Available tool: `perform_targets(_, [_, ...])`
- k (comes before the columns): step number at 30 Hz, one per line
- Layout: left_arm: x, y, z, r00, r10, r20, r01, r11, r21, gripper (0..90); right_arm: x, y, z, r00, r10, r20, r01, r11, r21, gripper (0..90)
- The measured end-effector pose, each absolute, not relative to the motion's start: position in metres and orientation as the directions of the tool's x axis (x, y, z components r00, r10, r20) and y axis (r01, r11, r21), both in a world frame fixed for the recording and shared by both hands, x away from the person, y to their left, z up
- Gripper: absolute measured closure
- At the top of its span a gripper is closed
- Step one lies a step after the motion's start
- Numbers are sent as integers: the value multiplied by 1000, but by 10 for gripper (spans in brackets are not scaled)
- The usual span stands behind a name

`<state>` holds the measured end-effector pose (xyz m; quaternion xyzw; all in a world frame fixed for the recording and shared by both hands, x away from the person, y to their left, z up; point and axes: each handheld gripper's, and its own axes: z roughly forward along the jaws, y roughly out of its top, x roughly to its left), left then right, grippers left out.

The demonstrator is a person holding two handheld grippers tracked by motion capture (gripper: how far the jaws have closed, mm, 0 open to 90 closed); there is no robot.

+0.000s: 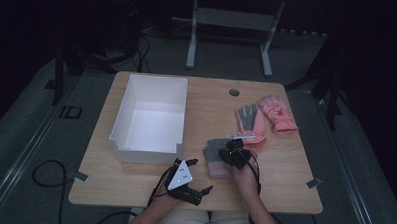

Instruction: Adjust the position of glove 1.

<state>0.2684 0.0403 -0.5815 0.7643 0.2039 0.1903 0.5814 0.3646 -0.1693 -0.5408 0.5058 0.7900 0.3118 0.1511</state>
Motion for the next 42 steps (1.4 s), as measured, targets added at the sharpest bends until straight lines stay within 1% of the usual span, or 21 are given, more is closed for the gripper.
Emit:
perform_targets(5, [270,40,-581,845,532,45,103,-245,964,14,367,-172,-545,-464,882,84,703,309,640,766])
perform_targets(7, [270,39,-581,848,528,45,106,-251,962,14,366,-173,-544,-472,877,87,701,314,640,718])
perform_targets(9, [270,38,-580,850,525,54,110,-276,955,14,365,-176,-536,-492,867,80,688,331,646,675])
perform_targets(11, [269,33,-578,848,523,85,93,-304,948,14,363,-184,-524,-527,846,79,656,346,671,620])
perform_targets(12, [269,31,-575,843,529,97,89,-314,945,14,362,-190,-518,-539,840,69,642,356,679,606])
perform_targets(15, [273,23,-568,865,497,68,103,-307,946,15,369,-210,-502,-540,838,82,632,340,696,610])
perform_targets(17, [278,15,-564,869,491,56,137,-348,927,43,376,-221,-495,-524,847,90,639,320,700,627])
perform_targets(18, [280,10,-561,878,477,43,153,-365,918,43,380,-224,-493,-519,848,107,643,305,702,638])
perform_targets(19, [283,6,-559,885,465,42,160,-386,909,45,383,-225,-492,-518,850,99,642,309,701,647])
perform_targets(20, [285,1,-557,882,466,71,148,-416,897,57,387,-225,-493,-519,849,97,646,315,696,646])
perform_targets(22, [290,-10,-555,889,439,129,107,-474,874,75,395,-223,-497,-515,849,118,661,305,686,639])
perform_targets(24, [295,-16,-555,919,369,139,65,-490,870,103,404,-219,-505,-511,850,130,679,306,668,609])
perform_targets(25, [297,-20,-556,924,347,160,47,-518,854,142,408,-217,-510,-505,852,140,692,303,655,587])
perform_targets(27, [300,-29,-559,926,308,219,-1,-577,817,147,415,-213,-518,-492,858,146,711,299,636,548])
perform_targets(29, [301,-34,-563,917,286,277,-42,-622,782,175,421,-209,-525,-480,865,146,725,298,620,511])
perform_targets(30, [302,-36,-566,916,275,291,-54,-636,770,185,424,-207,-528,-474,869,143,733,299,611,496])
perform_targets(32, [300,-39,-572,890,258,377,-105,-687,719,214,428,-205,-534,-463,874,147,748,297,593,467])
perform_targets(34, [299,-41,-576,871,249,424,-132,-712,689,231,431,-203,-540,-461,875,147,757,302,579,439])
perform_targets(37, [300,-42,-576,855,258,450,-138,-723,677,320,433,-200,-546,-450,880,155,769,294,567,411])
perform_targets(40, [304,-40,-578,855,261,448,-137,-720,681,383,433,-198,-546,-447,883,147,769,294,568,405])
perform_targets(42, [304,-39,-578,846,255,468,-149,-730,667,435,433,-198,-547,-448,881,150,770,295,566,407])
